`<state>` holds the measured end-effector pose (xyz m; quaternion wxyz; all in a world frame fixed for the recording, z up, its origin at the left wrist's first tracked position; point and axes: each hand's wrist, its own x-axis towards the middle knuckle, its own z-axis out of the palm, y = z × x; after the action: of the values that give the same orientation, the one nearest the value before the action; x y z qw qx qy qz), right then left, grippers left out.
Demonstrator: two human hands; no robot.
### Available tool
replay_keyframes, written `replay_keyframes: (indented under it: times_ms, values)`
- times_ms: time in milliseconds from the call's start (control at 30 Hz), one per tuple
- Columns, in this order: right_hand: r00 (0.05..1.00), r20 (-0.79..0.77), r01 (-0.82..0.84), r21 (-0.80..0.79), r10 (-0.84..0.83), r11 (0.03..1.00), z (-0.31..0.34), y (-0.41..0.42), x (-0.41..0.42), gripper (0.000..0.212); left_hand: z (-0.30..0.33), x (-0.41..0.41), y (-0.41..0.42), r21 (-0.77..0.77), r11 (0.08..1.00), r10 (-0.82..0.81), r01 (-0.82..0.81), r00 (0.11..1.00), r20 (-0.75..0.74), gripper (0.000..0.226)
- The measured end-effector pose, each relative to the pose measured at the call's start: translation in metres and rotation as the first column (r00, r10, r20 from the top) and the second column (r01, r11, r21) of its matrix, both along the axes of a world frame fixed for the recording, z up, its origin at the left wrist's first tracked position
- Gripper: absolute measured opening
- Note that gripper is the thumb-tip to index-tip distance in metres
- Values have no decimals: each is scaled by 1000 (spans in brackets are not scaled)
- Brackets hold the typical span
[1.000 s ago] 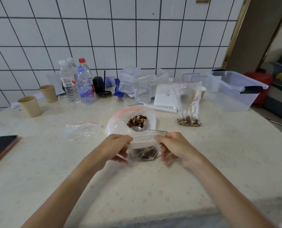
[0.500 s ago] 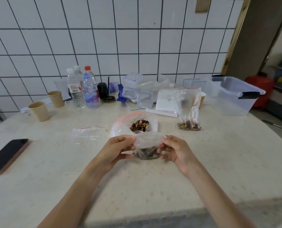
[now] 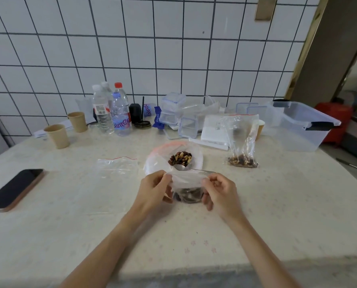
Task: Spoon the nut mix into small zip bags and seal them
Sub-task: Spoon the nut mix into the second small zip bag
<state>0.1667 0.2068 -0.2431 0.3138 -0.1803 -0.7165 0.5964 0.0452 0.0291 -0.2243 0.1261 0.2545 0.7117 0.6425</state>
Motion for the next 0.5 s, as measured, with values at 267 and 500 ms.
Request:
replay_keyframes:
  times_ms: [267,500]
  values:
    - [989,-69,-146,-292,132,945,13,-3,4,15,5,-15,-14,333,919,-338,212,859,385,37]
    - [990,-39,-141,-202,136,969,15,-4,5,16,8,-8,-11,275,926,-342,258,883,322,31]
